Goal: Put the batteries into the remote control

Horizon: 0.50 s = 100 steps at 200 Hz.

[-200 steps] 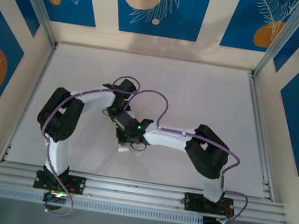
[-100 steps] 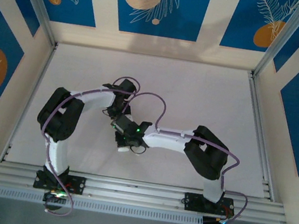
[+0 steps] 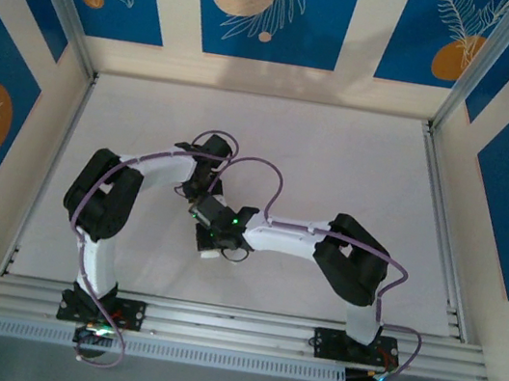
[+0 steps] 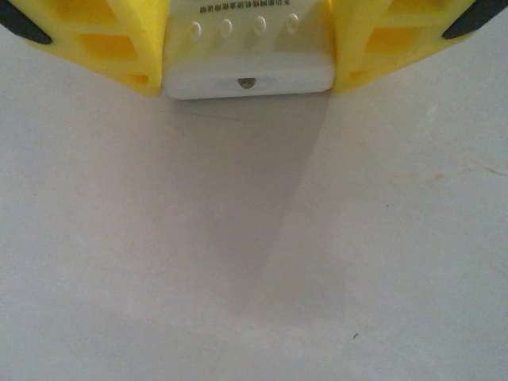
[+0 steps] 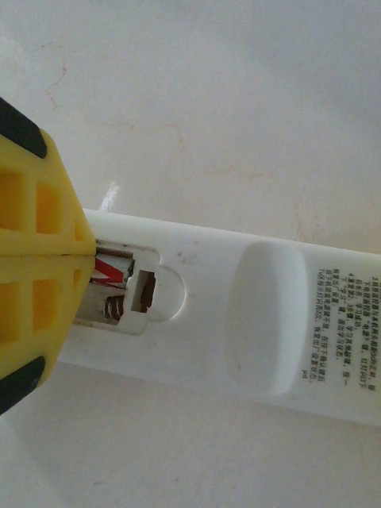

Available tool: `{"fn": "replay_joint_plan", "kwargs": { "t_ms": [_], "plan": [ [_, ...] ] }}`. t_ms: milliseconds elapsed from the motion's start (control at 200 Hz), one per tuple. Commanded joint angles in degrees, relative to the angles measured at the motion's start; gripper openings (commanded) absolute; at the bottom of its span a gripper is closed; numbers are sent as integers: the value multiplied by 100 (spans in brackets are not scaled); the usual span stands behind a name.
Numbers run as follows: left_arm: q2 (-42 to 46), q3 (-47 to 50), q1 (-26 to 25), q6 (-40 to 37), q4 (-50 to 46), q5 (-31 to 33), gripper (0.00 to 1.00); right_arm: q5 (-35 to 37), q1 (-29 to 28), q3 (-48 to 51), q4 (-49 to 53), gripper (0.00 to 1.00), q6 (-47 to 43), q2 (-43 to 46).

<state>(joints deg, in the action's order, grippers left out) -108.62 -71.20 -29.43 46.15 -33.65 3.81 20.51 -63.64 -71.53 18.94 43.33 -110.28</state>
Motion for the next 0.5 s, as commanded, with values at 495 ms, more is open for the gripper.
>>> {"fn": "replay_joint_plan", "kwargs": {
  "t_ms": [495],
  "plan": [
    [-34,150,-24,-56,309,-200,37,104,137,474,431,8,77,1779]
  ]
}}
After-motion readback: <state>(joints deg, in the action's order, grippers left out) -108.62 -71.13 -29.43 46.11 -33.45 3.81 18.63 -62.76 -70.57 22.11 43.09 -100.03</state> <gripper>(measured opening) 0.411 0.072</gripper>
